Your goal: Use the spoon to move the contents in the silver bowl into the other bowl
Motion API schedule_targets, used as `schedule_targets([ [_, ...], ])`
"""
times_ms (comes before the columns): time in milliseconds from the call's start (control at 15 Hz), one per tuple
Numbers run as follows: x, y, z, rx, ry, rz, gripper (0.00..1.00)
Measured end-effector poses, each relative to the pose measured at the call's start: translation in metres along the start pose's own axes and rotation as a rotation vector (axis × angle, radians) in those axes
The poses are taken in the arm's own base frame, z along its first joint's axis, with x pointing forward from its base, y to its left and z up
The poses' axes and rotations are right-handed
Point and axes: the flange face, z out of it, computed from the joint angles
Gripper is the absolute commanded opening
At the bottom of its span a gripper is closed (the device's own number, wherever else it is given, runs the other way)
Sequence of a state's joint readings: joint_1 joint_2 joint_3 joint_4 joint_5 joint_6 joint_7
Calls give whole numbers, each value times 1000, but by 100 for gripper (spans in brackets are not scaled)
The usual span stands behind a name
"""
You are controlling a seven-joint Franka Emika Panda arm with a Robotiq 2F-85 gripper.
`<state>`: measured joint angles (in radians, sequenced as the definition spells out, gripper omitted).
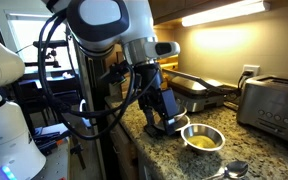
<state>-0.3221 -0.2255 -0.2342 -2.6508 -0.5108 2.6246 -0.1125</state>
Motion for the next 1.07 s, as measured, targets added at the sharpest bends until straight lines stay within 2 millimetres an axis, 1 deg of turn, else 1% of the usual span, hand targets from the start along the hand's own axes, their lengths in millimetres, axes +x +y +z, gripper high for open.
schedule_targets([
  [267, 14, 11, 27, 3, 52, -61, 100],
  [400, 19, 17, 41, 9, 46, -87, 100],
  [533, 22, 20, 48, 8, 38, -97, 100],
  [800, 23, 19, 50, 9, 33, -92, 100],
  [933, 23, 19, 59, 24, 19, -65, 100],
  [1067, 24, 18, 73, 43, -1, -29, 100],
])
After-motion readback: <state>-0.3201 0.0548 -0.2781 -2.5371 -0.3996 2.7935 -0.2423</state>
